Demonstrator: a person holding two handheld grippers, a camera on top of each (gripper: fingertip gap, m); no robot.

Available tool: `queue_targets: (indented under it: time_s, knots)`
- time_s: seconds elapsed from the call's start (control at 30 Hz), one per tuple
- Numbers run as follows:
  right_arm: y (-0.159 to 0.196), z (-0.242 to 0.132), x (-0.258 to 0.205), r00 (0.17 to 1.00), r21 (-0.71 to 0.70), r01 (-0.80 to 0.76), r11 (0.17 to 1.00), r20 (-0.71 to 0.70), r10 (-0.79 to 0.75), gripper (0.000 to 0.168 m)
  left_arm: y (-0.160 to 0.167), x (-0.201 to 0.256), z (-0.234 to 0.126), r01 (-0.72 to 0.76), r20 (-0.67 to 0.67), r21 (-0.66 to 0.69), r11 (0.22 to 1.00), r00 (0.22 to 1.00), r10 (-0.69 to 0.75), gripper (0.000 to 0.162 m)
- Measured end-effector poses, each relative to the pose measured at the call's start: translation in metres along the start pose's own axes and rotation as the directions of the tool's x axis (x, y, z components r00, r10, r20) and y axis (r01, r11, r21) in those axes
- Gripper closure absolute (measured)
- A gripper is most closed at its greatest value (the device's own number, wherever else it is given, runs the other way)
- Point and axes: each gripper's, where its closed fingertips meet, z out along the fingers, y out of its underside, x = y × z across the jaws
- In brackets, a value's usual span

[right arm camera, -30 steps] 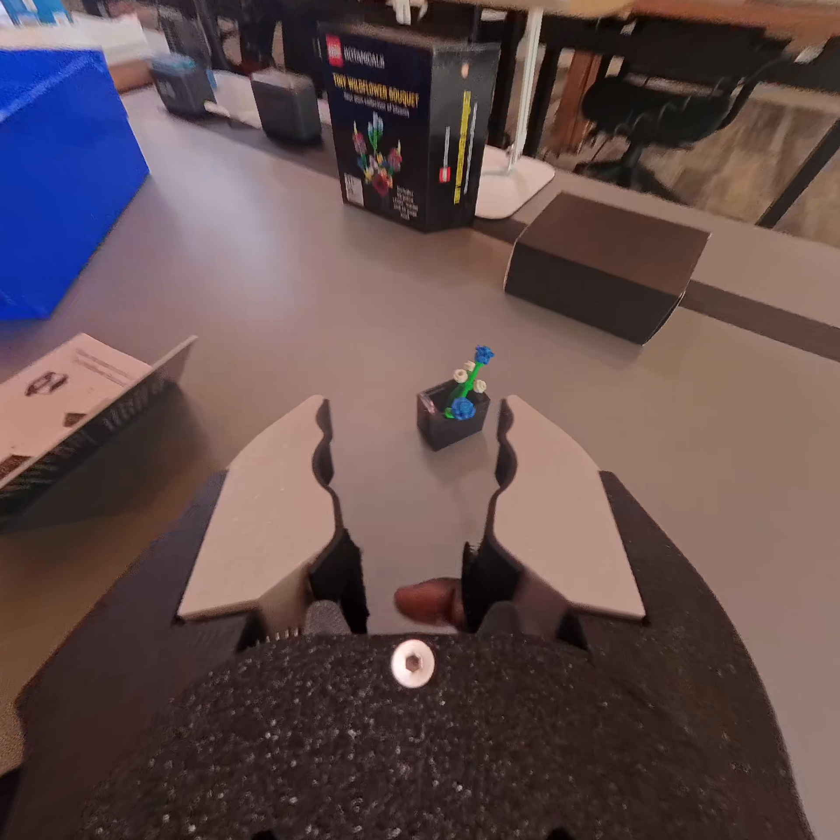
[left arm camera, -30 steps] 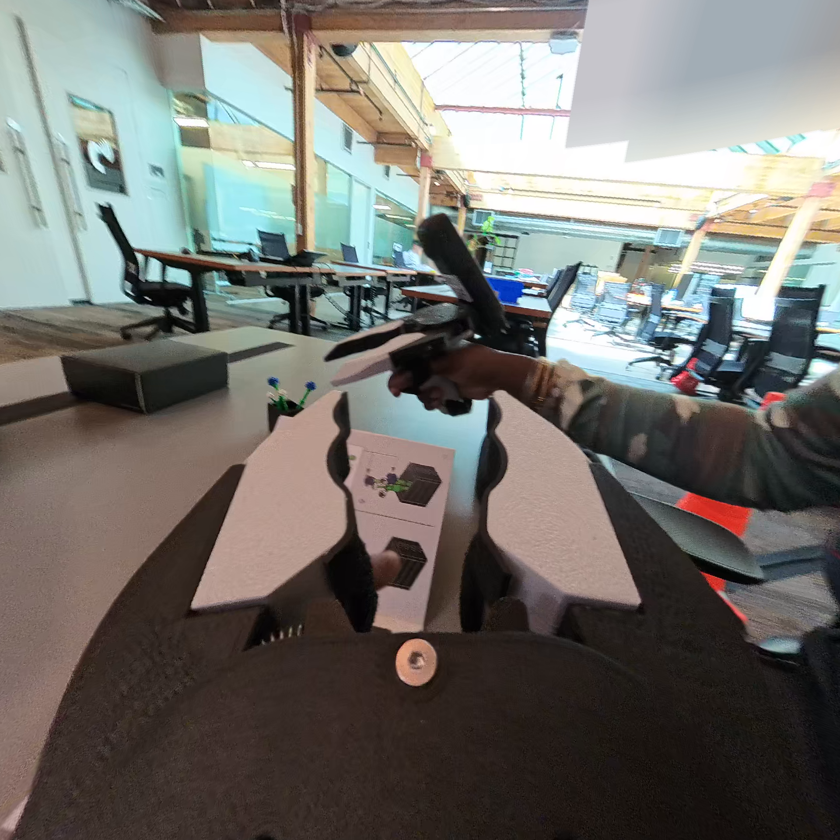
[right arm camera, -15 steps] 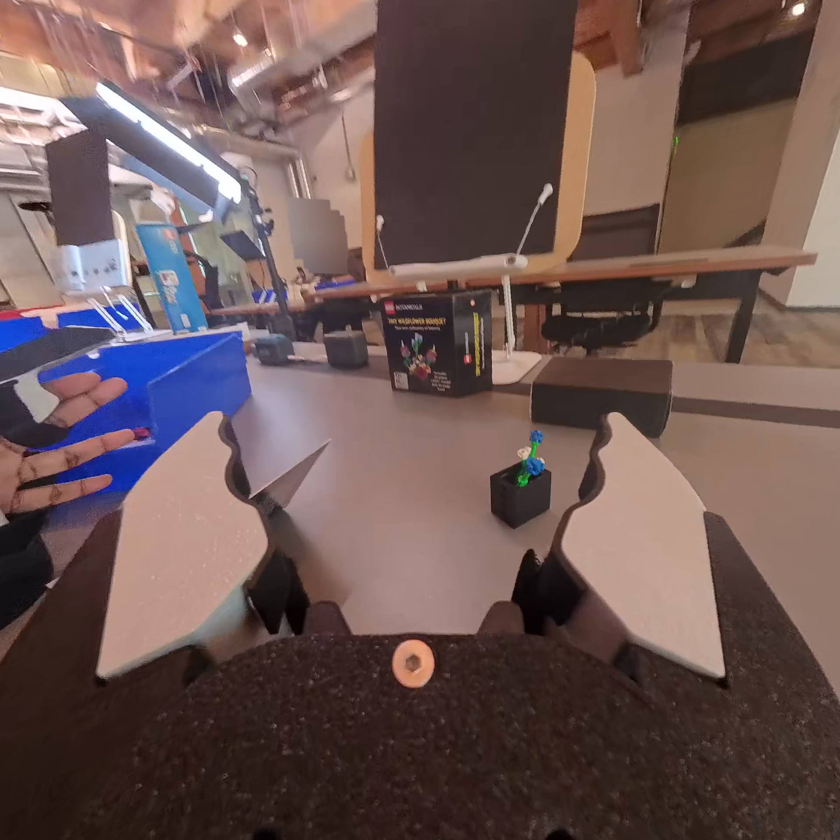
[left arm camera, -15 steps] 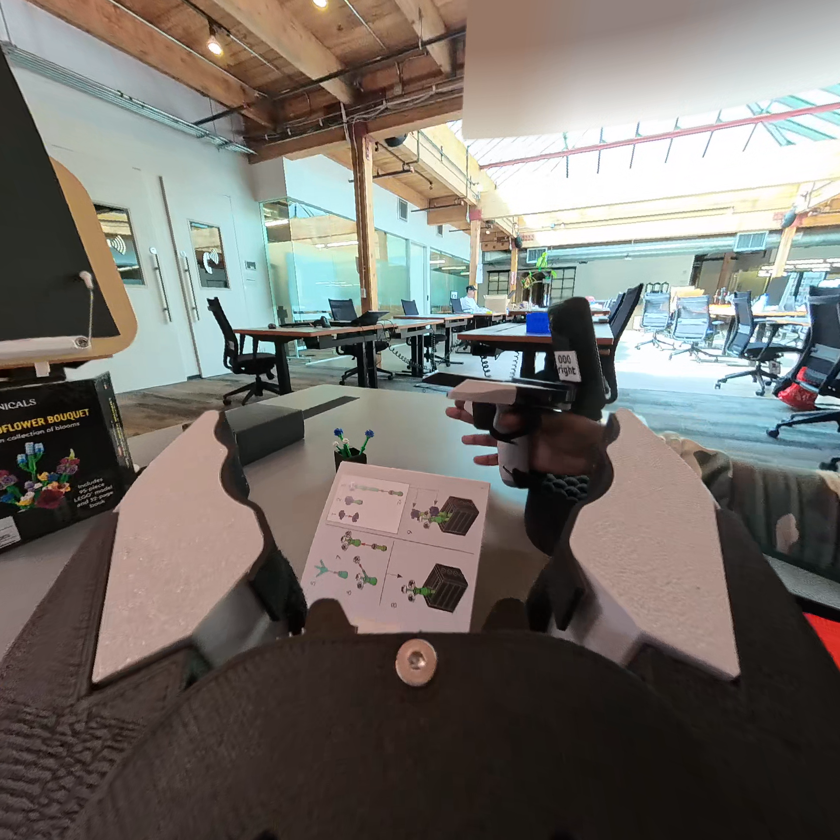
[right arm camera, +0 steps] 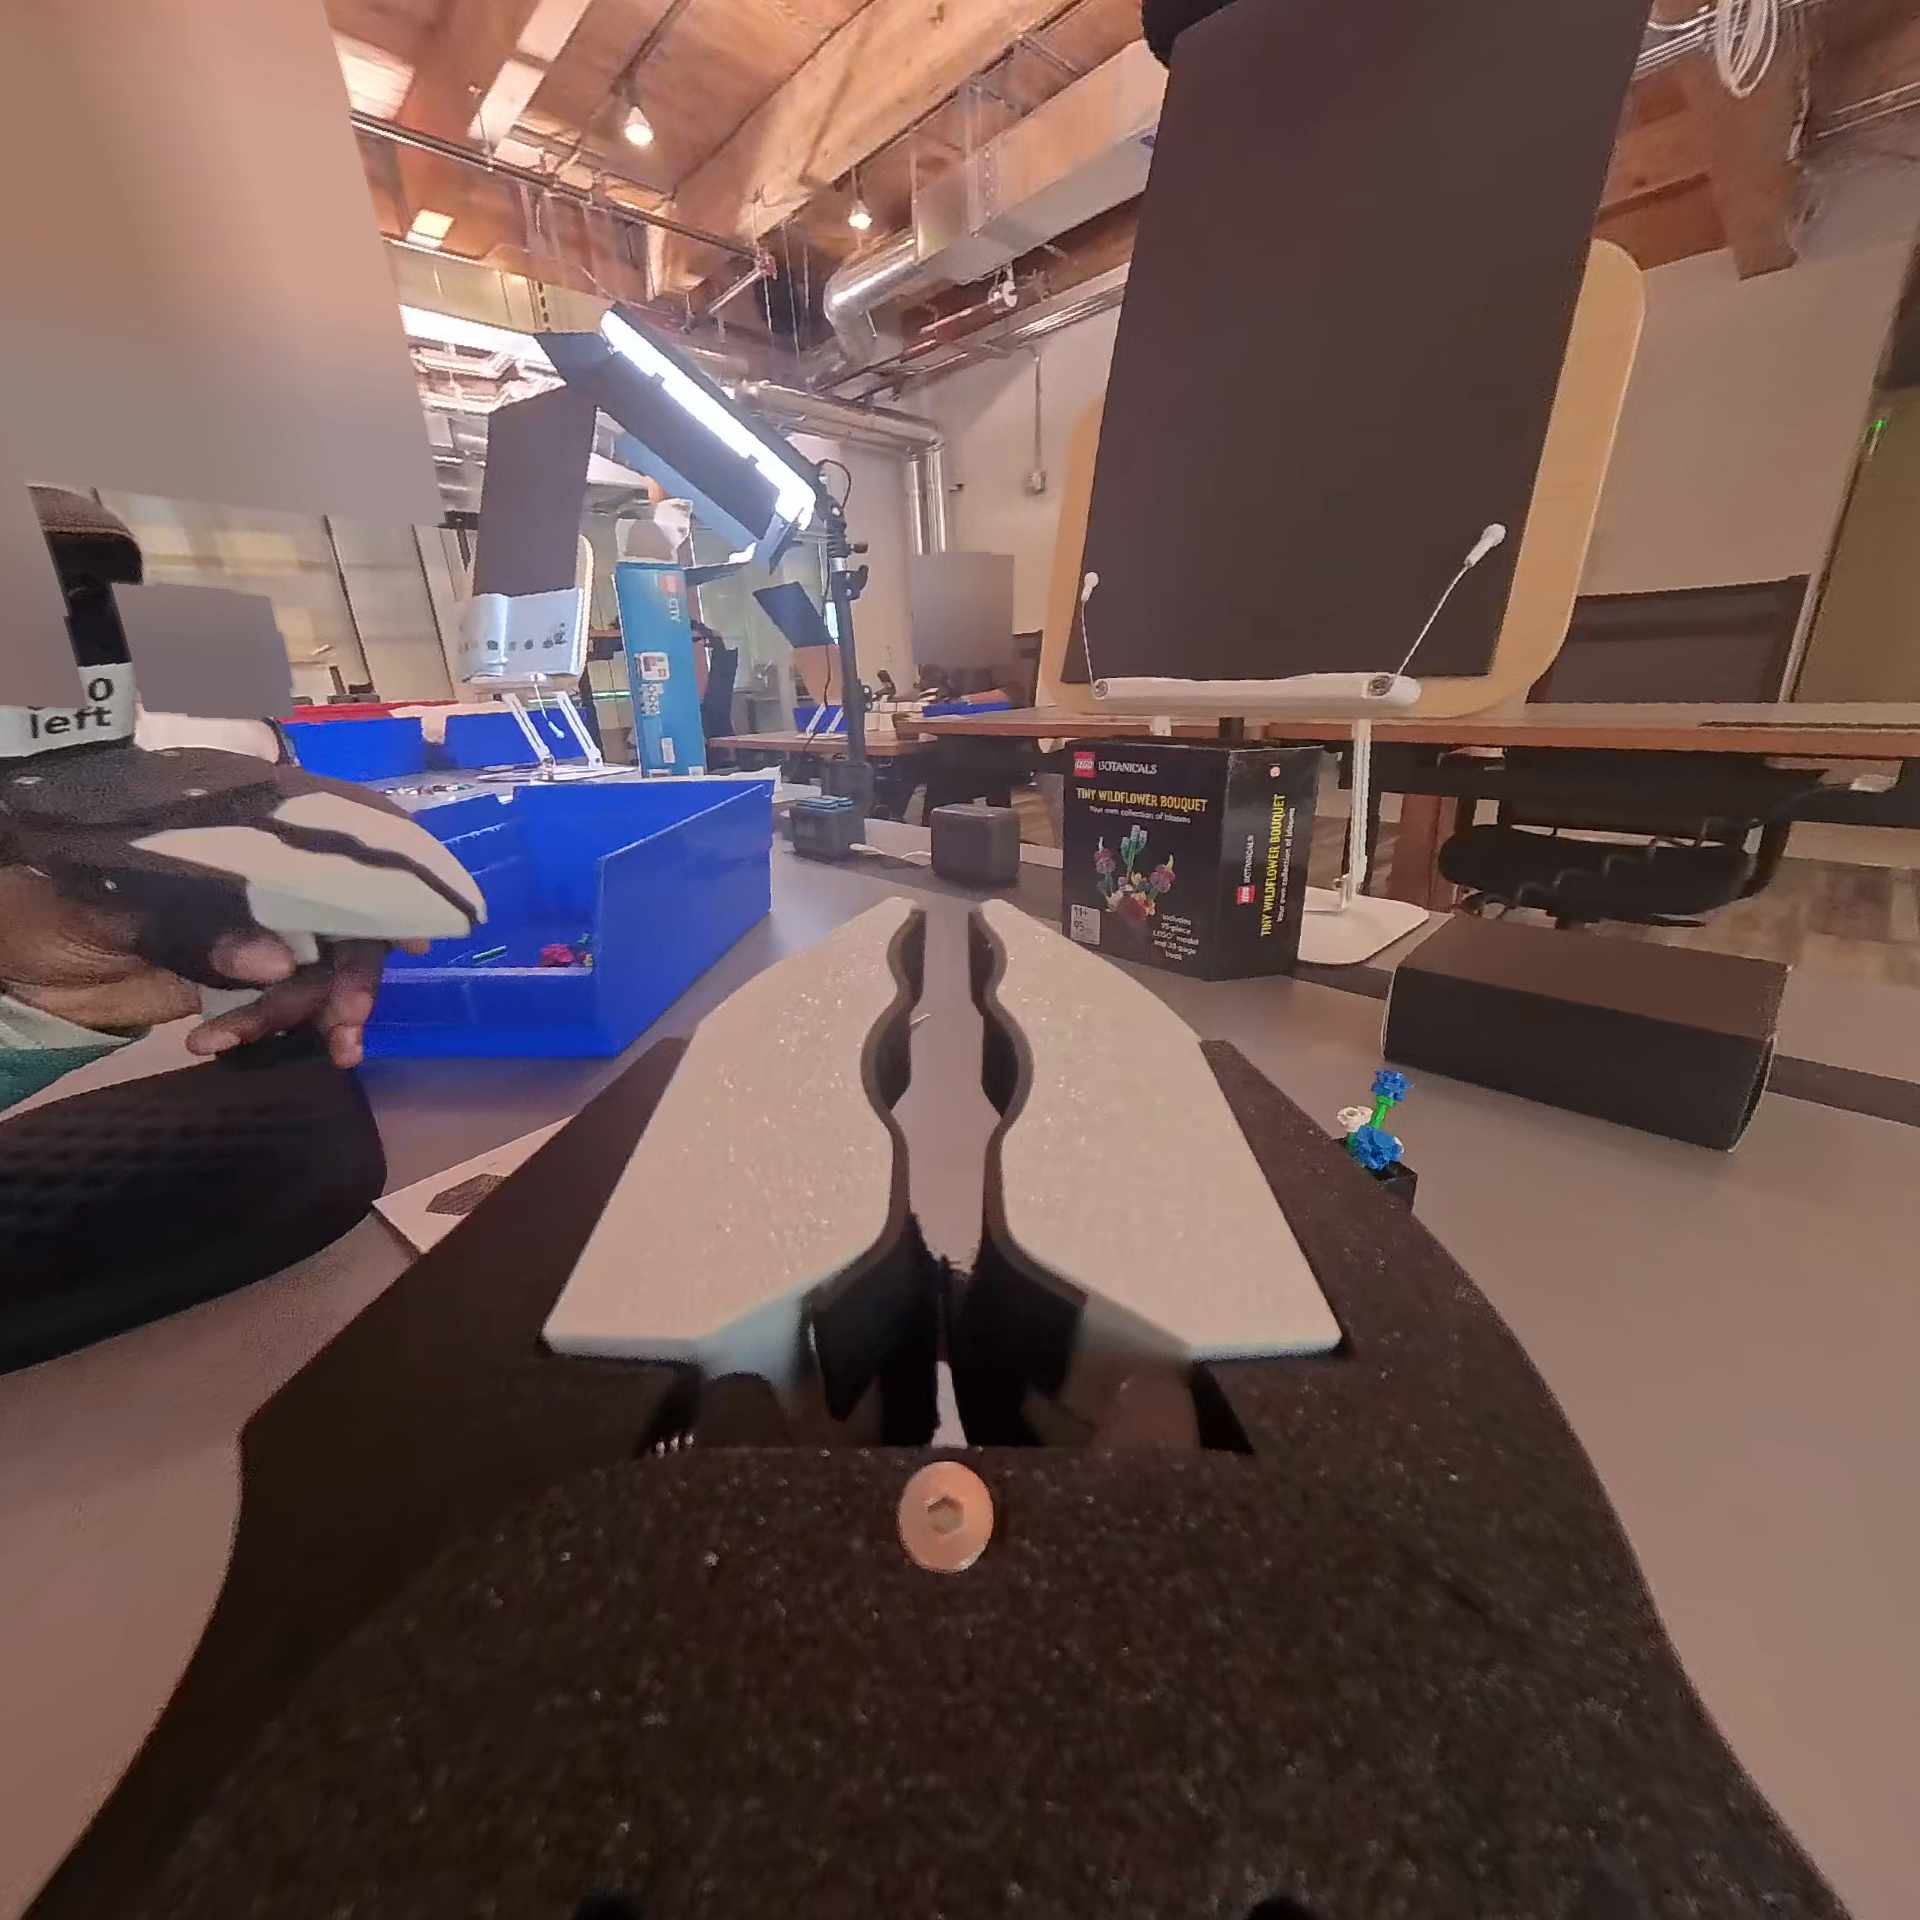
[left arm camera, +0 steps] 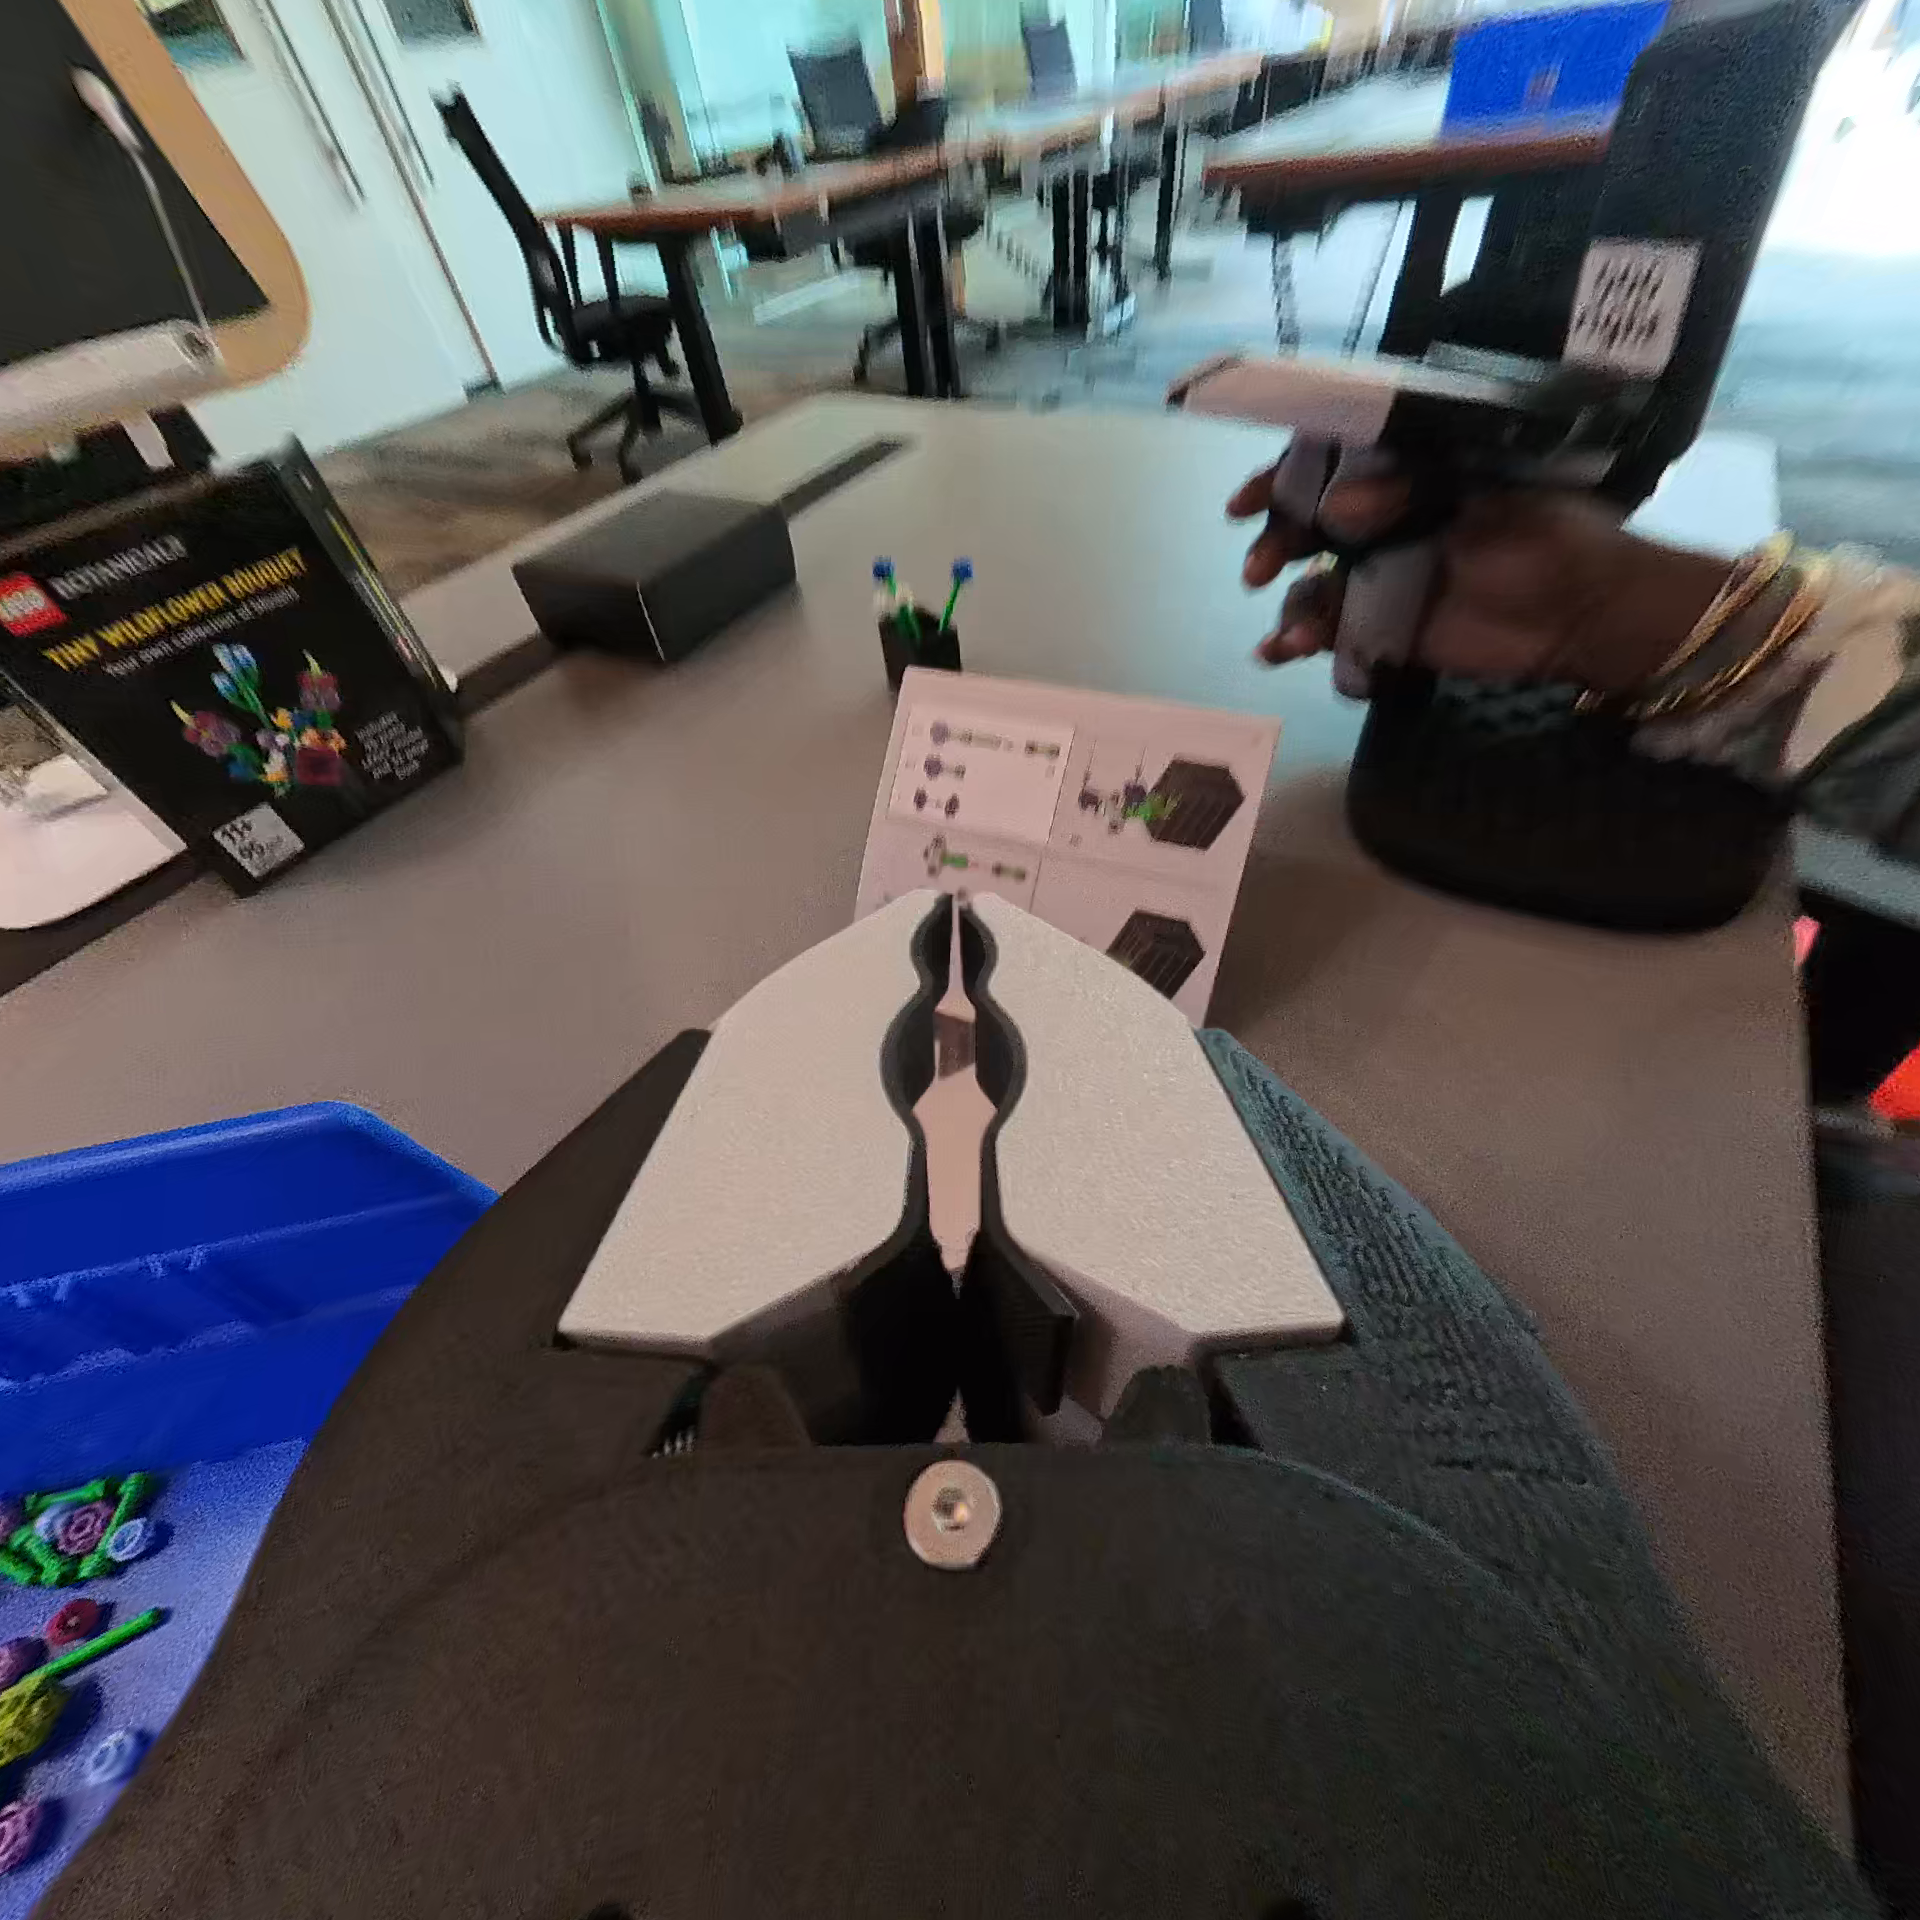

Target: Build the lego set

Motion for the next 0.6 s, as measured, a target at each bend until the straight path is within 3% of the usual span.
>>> queue_targets:
  time_s: [0.13, 0.27, 0.6]
  knots:
    - [0.003, 0.004, -0.009, 0.996, -0.033, -0.067, 0.997, 0.06, 0.069, 0.153, 0.02, 0.005, 0.023, -0.021, -0.073, -0.127, 0.992, 0.997, 0.012, 0.141]
    - [0.01, 0.01, -0.024, 0.957, -0.104, -0.205, 0.973, 0.188, 0.222, 0.141, 0.025, 0.013, 0.044, 0.012, -0.181, -0.127, 0.992, 0.983, -0.035, 0.118]
    - [0.015, 0.012, -0.015, 0.932, -0.119, -0.301, 0.946, 0.174, 0.319, 0.133, 0.033, -0.001, 0.046, -0.084, -0.07, -0.03, 0.996, 0.994, 0.082, 0.116]
